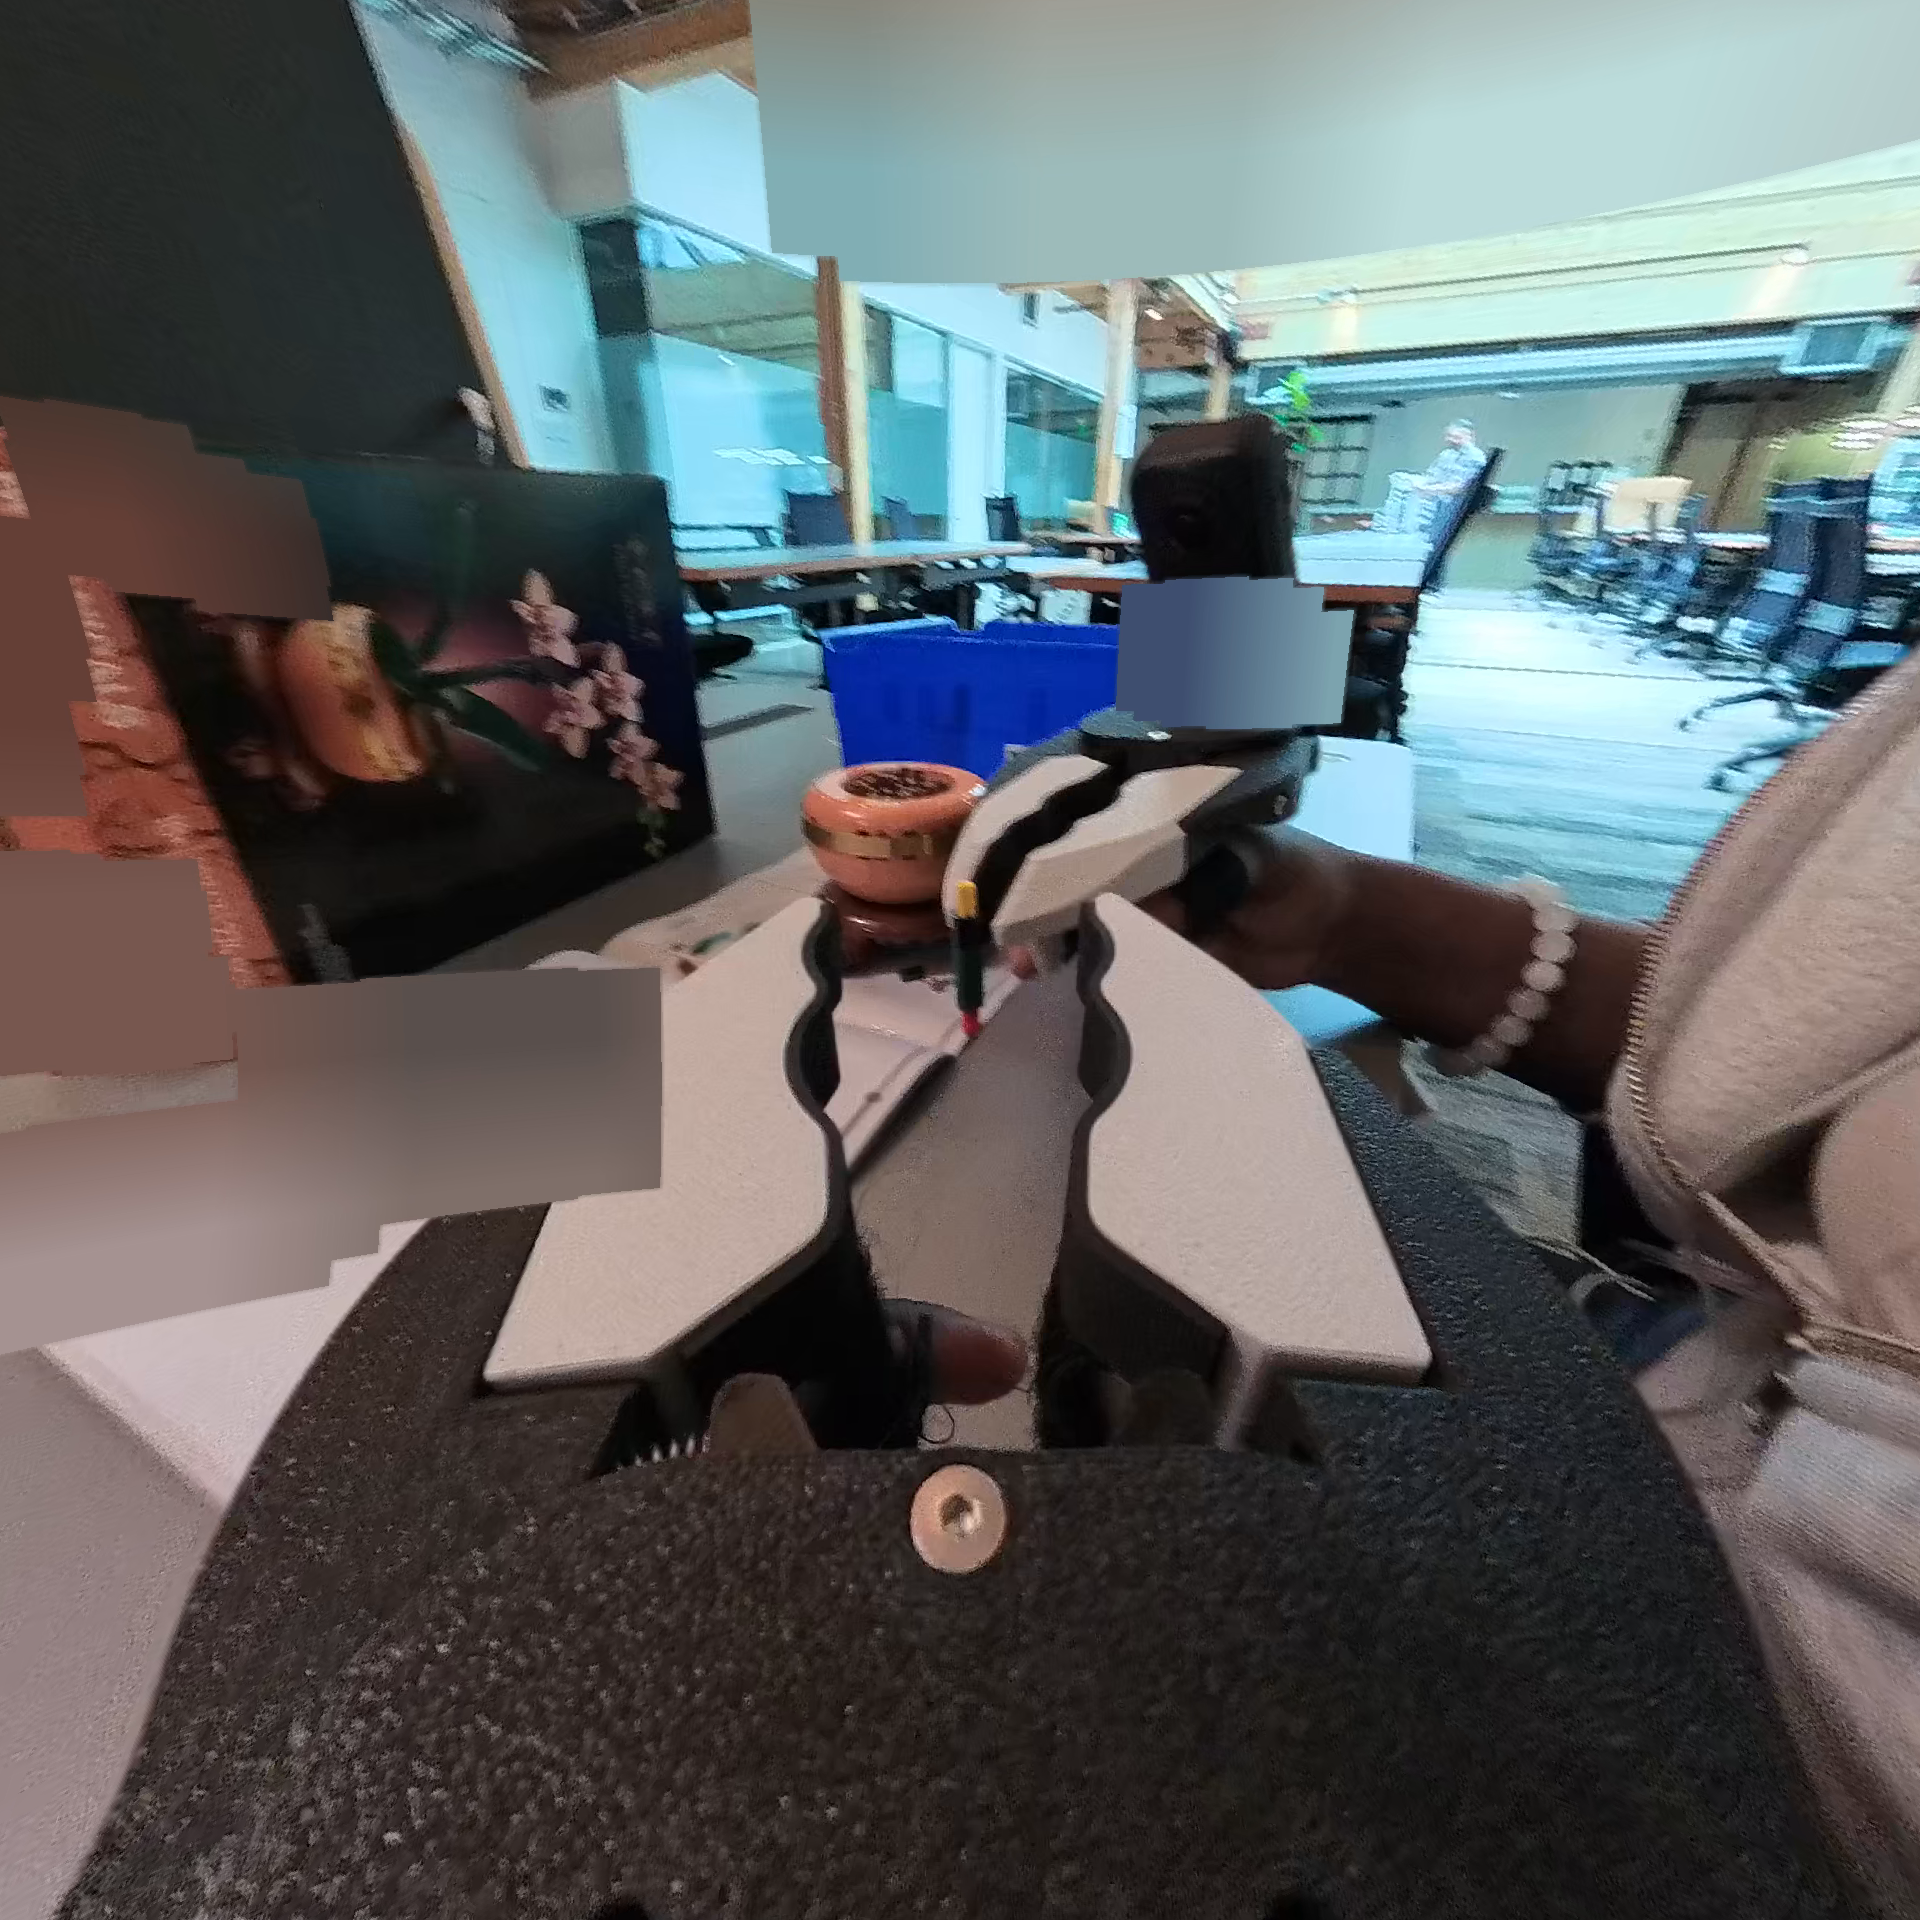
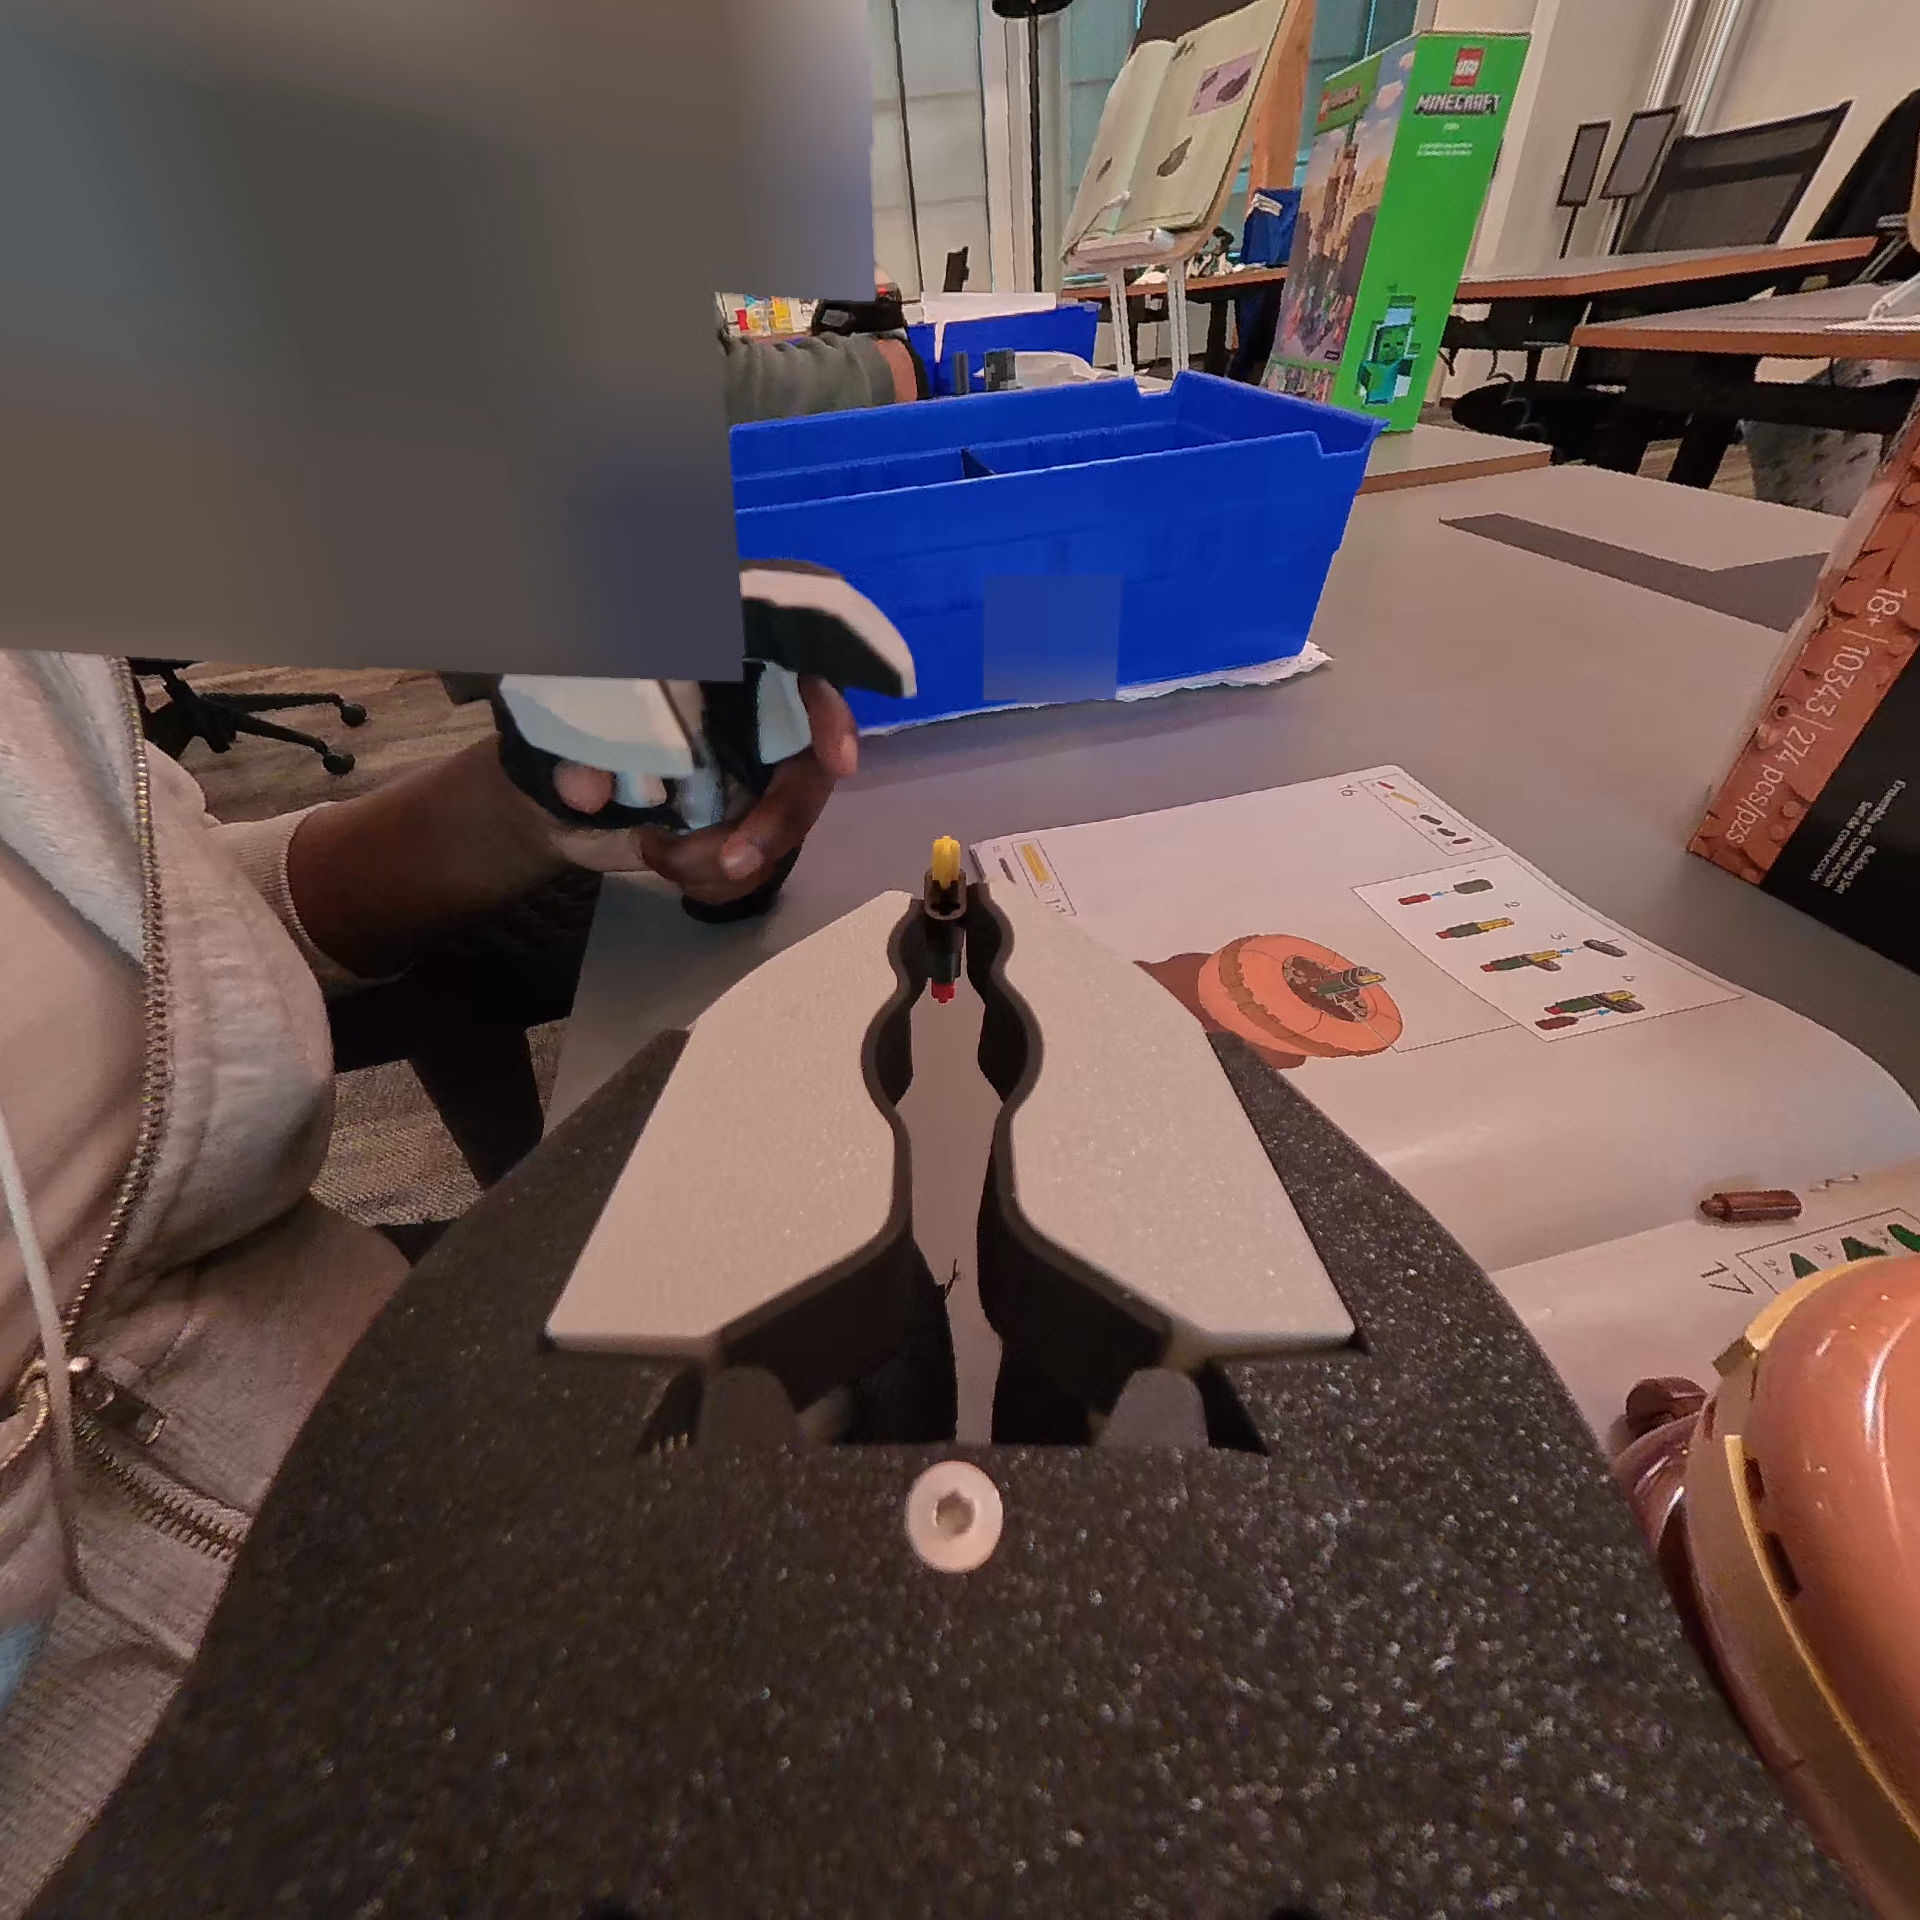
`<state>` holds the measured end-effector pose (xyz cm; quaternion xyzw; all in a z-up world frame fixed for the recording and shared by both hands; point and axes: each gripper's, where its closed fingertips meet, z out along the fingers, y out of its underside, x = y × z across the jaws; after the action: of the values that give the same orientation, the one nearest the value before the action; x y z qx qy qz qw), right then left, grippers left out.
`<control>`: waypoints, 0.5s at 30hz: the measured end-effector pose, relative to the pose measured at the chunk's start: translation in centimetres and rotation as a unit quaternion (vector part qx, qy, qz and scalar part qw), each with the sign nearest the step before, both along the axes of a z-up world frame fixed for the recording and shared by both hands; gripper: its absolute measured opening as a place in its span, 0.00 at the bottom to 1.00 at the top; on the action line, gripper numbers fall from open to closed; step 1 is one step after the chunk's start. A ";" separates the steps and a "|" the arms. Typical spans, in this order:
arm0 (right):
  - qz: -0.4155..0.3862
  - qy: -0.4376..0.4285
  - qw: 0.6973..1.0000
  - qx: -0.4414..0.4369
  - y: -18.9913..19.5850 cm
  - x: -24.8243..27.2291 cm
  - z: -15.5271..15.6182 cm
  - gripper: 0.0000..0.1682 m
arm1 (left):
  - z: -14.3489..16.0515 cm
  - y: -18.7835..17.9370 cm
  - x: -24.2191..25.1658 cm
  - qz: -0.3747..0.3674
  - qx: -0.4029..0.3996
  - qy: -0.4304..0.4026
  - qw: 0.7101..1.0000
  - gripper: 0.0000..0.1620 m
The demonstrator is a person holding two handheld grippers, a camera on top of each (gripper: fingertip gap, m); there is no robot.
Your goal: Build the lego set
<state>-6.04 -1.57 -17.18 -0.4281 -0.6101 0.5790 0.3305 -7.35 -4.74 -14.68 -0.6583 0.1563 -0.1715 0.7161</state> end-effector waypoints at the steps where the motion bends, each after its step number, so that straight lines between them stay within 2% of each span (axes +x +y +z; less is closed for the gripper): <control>1: 0.003 0.005 1.000 -0.001 -0.1 0.1 0.1 0.04 | -0.2 0.0 0.4 -0.012 -0.011 0.001 1.000 0.27; 9: 0.052 0.035 0.998 0.014 -0.7 1.7 2.9 0.04 | -1.2 0.0 2.0 -0.051 -0.050 0.019 0.997 0.29; 15: 0.149 -0.007 0.986 0.067 -3.0 2.9 3.9 0.04 | -1.6 0.3 3.9 -0.081 -0.066 0.028 0.994 0.23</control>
<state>-3.11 -4.56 -13.25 -0.3133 -0.7071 0.5764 0.2639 -3.41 -4.41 -16.30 -0.6937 0.2177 -0.2203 0.6503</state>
